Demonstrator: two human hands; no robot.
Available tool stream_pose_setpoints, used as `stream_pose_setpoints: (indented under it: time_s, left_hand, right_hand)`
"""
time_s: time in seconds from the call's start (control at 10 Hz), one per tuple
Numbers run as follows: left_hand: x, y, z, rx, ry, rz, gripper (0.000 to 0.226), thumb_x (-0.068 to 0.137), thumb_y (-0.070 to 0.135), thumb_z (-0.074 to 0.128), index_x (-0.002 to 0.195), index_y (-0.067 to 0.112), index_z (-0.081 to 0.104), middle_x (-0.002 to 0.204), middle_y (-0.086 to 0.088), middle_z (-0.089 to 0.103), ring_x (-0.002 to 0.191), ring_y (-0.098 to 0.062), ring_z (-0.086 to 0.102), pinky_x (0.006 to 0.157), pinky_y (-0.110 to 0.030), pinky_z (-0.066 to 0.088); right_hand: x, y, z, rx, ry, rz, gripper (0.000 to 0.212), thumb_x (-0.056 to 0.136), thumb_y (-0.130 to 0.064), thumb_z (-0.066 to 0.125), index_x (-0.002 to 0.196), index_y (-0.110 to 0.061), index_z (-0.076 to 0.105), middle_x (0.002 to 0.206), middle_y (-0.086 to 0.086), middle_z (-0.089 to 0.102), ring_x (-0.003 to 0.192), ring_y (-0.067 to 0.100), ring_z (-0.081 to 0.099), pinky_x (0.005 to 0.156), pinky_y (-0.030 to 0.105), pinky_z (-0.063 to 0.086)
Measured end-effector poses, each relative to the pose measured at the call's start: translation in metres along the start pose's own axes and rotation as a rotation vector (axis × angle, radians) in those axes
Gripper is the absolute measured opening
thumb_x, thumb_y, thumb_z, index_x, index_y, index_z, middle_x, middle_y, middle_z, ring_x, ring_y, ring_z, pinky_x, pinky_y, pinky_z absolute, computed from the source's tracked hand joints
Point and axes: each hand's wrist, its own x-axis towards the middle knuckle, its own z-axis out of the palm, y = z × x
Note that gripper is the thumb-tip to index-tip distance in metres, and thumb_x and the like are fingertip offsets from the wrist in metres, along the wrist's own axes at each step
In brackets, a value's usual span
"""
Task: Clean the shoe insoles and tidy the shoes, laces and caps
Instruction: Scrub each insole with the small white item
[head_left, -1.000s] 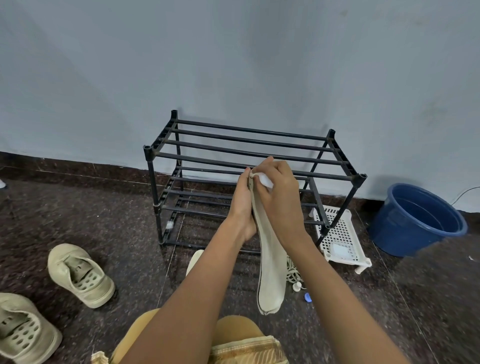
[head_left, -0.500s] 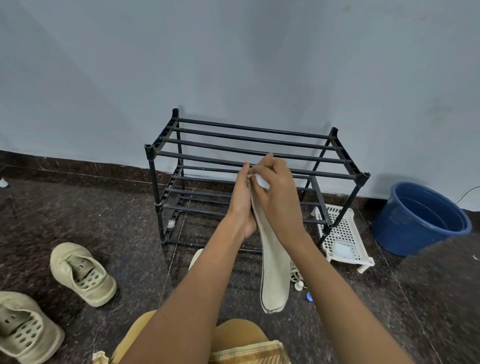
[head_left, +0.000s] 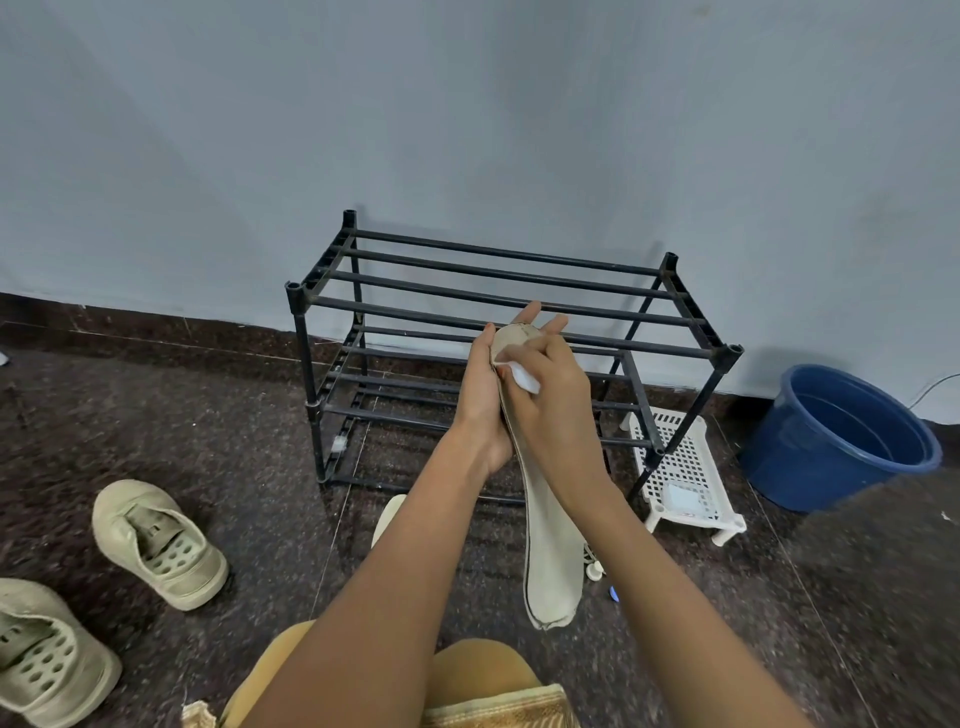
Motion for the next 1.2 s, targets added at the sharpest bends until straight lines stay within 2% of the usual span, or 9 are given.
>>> stream_pose_setpoints:
  time_s: [0.2,0.3,0.4,0.5,0.7,0.8,1.0,1.1,1.2]
  left_hand:
    - [0.002,-0.005,0.001,0.020,0.031,-0.009,0.050,0.100,0.043,0.017,0.130,0.024,0.053,0.128,0.000,0.060,0.112,-0.015,0.059,0.096,-0.030,0.045]
    - [-0.004,-0.003,0.006,0.044,0.004,-0.026,0.046,0.100,0.044,0.022,0.126,0.028,0.057,0.114,0.002,0.068,0.099,-0.011,0.066,0.084,-0.026,0.053]
    - [-0.003,-0.003,0.004,0.042,-0.007,-0.012,0.045,0.100,0.044,0.023,0.125,0.027,0.057,0.109,0.003,0.069,0.095,-0.010,0.067,0.077,-0.025,0.055]
    - [-0.003,-0.001,0.005,0.014,0.021,0.003,0.050,0.100,0.044,0.017,0.132,0.024,0.051,0.128,0.001,0.060,0.111,-0.013,0.060,0.091,-0.027,0.048]
    - [-0.001,0.001,0.005,0.000,0.050,0.017,0.055,0.099,0.049,0.014,0.134,0.023,0.048,0.125,0.000,0.061,0.108,-0.013,0.059,0.092,-0.028,0.045]
    - [0.000,-0.002,0.004,0.002,0.052,0.009,0.051,0.100,0.047,0.017,0.132,0.024,0.050,0.126,0.001,0.061,0.112,-0.013,0.059,0.094,-0.028,0.046]
    - [-0.001,-0.003,0.003,0.067,0.033,-0.012,0.046,0.097,0.053,0.028,0.110,0.026,0.063,0.098,0.004,0.072,0.090,-0.009,0.068,0.074,-0.024,0.053]
    - [-0.003,-0.002,0.005,0.053,0.034,-0.003,0.049,0.099,0.050,0.022,0.125,0.026,0.056,0.116,0.004,0.067,0.102,-0.008,0.064,0.079,-0.021,0.053]
    - [-0.003,-0.001,0.005,0.015,0.031,0.013,0.051,0.100,0.047,0.017,0.129,0.024,0.052,0.126,0.003,0.061,0.109,-0.009,0.060,0.088,-0.023,0.048]
  right_hand:
    - [0.001,-0.002,-0.007,-0.001,0.022,0.004,0.021,0.087,0.000,0.053,0.106,0.003,0.061,0.110,0.026,0.052,0.103,0.039,0.047,0.086,0.027,0.034]
    - [0.010,-0.010,-0.008,-0.006,0.172,-0.008,0.017,0.087,0.001,0.053,0.100,-0.001,0.064,0.098,0.010,0.052,0.093,0.021,0.052,0.079,0.012,0.038]
    - [0.011,-0.015,-0.005,-0.007,0.199,-0.001,0.017,0.088,0.002,0.052,0.100,-0.002,0.064,0.096,0.004,0.049,0.094,0.015,0.052,0.081,0.016,0.042]
    - [0.007,-0.007,-0.001,0.004,0.064,0.011,0.020,0.087,0.000,0.052,0.105,0.001,0.061,0.108,0.023,0.051,0.103,0.034,0.047,0.090,0.033,0.038]
    - [-0.003,-0.003,0.002,-0.071,0.084,0.001,0.017,0.084,0.003,0.054,0.098,0.003,0.065,0.098,0.020,0.057,0.093,0.028,0.053,0.076,0.009,0.033]
    - [0.003,-0.007,-0.001,-0.016,0.055,0.023,0.020,0.087,-0.002,0.053,0.105,0.002,0.061,0.110,0.024,0.052,0.104,0.034,0.047,0.086,0.023,0.034]
    - [0.013,-0.020,-0.001,-0.014,0.292,0.019,0.014,0.086,0.000,0.055,0.096,-0.003,0.066,0.096,0.001,0.050,0.093,0.016,0.054,0.080,0.008,0.041]
    - [0.009,-0.020,0.002,0.011,0.172,0.062,0.019,0.088,0.000,0.051,0.104,0.000,0.063,0.109,0.017,0.053,0.106,0.028,0.051,0.093,0.034,0.043]
    - [0.001,-0.016,0.004,-0.027,0.088,0.037,0.020,0.087,0.001,0.052,0.104,0.002,0.062,0.110,0.020,0.052,0.107,0.030,0.048,0.096,0.034,0.038]
